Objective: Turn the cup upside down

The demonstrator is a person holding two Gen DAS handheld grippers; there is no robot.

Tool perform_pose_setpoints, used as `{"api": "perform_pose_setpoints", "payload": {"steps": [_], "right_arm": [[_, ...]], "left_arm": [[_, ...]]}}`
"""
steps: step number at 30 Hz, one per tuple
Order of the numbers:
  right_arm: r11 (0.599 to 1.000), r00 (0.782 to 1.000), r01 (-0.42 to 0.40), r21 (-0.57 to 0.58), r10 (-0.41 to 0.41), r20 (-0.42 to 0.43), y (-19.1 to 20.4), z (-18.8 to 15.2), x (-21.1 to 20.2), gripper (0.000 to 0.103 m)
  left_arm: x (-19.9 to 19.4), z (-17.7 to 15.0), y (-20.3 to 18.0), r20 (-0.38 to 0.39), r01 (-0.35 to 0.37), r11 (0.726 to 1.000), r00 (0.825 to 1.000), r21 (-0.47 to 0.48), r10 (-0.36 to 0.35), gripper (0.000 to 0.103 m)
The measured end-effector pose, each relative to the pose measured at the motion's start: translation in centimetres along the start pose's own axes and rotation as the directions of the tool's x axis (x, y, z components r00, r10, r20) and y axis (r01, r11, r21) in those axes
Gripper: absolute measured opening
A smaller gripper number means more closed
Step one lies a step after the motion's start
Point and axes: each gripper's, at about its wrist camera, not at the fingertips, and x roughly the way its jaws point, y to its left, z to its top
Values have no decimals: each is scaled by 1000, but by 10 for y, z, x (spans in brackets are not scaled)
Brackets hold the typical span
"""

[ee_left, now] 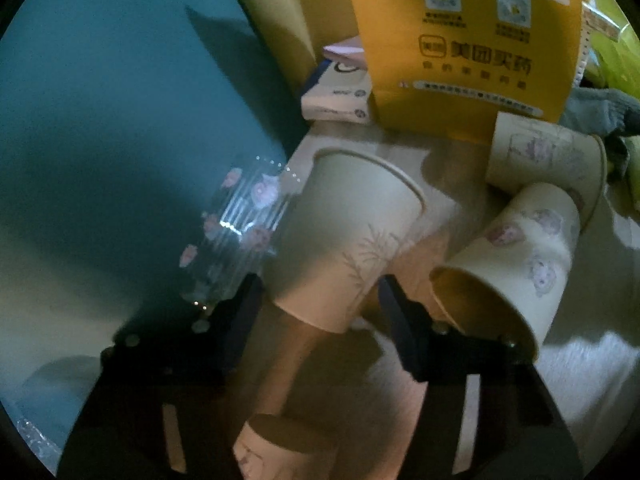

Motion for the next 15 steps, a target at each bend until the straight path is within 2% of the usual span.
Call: {"api": "perform_pose_setpoints", "payload": {"steps": [5,10,15], "right_arm": [[1000,1000,-1,13,1,0,-2,0,-3,84],[1000,1000,-1,8,1,-1,0,0,-4,84],[1000,1000,-9,13,9,-2,1,0,-5,84]], "left_arm": [[2,0,1,7,8,1000,1000,-8,-8,61],[0,0,2,25,15,1000,1000,-19,-15,56],[-3,0,-5,26,20,999,999,33,-21,55]]}}
